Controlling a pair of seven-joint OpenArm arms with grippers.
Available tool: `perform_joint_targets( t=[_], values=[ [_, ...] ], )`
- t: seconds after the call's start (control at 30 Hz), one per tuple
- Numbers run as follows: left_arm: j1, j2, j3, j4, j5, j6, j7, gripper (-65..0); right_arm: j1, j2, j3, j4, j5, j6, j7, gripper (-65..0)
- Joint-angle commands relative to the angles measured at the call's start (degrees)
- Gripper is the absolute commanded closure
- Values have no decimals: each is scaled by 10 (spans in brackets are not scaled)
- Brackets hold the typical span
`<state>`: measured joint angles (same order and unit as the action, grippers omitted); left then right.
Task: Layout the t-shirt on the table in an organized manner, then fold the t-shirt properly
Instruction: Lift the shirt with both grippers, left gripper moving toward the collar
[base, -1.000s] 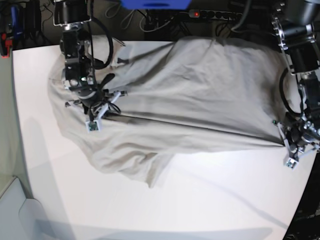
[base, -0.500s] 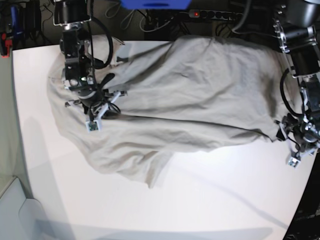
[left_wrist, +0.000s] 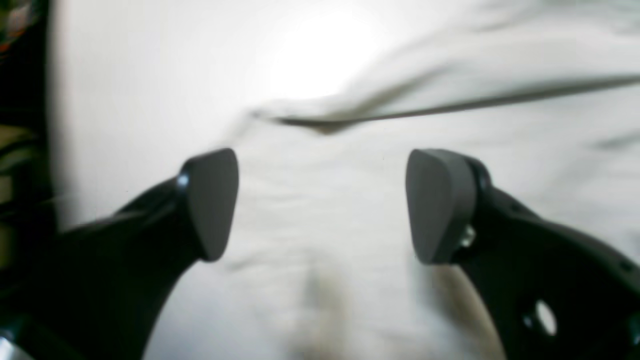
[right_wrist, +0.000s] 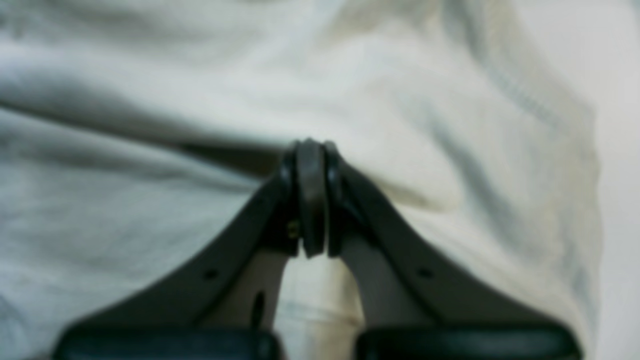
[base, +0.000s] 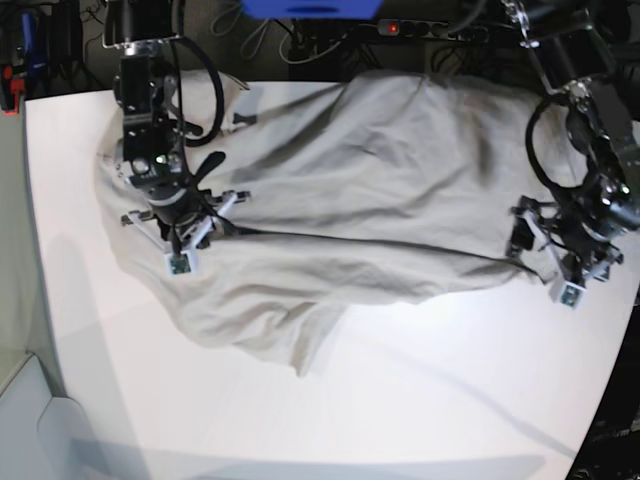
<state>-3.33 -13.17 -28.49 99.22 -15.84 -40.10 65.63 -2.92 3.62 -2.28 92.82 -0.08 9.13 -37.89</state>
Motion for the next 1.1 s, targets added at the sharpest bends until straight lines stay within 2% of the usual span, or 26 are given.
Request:
perform_joint_targets(
  t=[0.0, 0.13, 0.2, 0.27, 0.43, 0.53, 0.6, 0.67, 0.77, 0.83, 0.93, 1.07],
  values=[
    [9, 16, 1, 21, -18, 2, -2, -507, 5, 1, 1, 23, 1, -2, 13, 0],
    [51, 104, 9, 32, -27, 3, 4, -508, 2, 1, 1, 51, 1, -2, 13, 0],
    [68, 125, 22, 31, -27, 4, 2, -510, 3, 1, 1, 64, 1, -2, 13, 0],
    [78, 130, 34, 28, -18, 4, 2, -510, 3, 6, 1, 74, 1, -2, 13, 0],
    [80, 130, 37, -29, 52, 4, 0, -509, 3, 13, 1, 74, 1, -2, 13, 0],
    [81, 122, 37, -58, 63, 1, -7, -503, 4, 13, 2, 72, 1, -2, 13, 0],
    [96, 118, 38, -66, 61, 1, -22, -450, 4, 12, 2, 71, 1, -2, 13, 0],
    [101, 118, 38, -69, 62, 1, -28, -354, 4, 12, 2, 71, 1, -2, 13, 0],
    [101, 115, 37, -83, 65, 3, -25, -152, 4, 11, 2, 71, 1, -2, 13, 0],
    [101, 100, 37, -103, 65, 3, -24, 0, 4, 11, 2, 71, 1, -2, 13, 0],
    [108, 74, 37, -129, 65, 3, -29, -26, 4, 11, 2, 71, 1, -2, 13, 0],
    [126, 37, 37, -131, 61, 1, -29, -2, 8, 11, 2, 71, 1, -2, 13, 0]
  ],
)
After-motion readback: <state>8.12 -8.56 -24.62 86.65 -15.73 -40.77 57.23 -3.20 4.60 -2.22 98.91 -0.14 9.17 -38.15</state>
